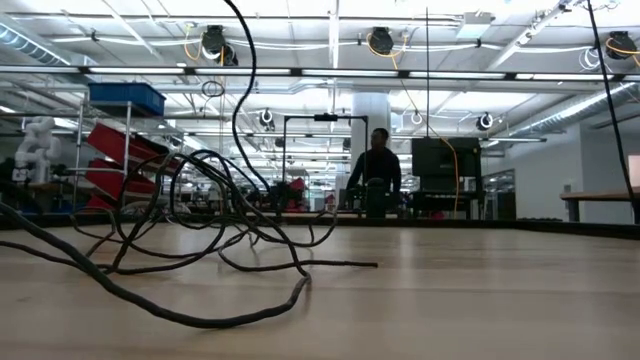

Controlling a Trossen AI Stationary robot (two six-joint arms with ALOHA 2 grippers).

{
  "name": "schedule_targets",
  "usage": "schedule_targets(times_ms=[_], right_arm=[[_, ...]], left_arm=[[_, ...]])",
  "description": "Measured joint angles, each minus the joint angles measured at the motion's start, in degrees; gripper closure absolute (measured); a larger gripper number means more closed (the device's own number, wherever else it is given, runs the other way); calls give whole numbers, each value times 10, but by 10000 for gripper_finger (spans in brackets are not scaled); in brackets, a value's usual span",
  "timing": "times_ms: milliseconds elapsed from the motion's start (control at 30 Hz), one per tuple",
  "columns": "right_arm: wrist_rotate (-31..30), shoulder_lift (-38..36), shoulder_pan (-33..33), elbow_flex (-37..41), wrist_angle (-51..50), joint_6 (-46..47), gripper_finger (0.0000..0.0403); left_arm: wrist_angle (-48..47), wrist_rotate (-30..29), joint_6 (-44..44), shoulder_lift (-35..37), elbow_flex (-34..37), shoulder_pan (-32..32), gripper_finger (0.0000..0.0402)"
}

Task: Coil cords
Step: Coil the black wire onto the spool

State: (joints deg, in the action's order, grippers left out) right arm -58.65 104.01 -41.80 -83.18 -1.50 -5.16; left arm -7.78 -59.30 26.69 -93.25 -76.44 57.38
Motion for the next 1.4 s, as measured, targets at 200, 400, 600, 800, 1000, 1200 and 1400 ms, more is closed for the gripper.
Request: schedule_targets(times_ms=[200,400,600,800,1000,1200,1400], right_arm=[[0,0,0,0,-2,5,403],[0,0,3,0,-2,13,403],[0,0,6,0,-1,21,403],[-1,0,13,0,-1,42,403],[0,9,20,0,0,49,403],[3,13,25,0,0,50,403],[4,14,25,0,0,50,403]], left_arm=[[6,-24,-6,0,0,28,402],[84,-44,-70,0,0,31,402],[133,-42,-106,0,0,8,402],[154,0,-106,-20,0,-30,402],[186,48,-111,-36,0,-71,402],[195,68,-111,-38,0,-96,401],[196,79,-110,-46,0,-104,402]])
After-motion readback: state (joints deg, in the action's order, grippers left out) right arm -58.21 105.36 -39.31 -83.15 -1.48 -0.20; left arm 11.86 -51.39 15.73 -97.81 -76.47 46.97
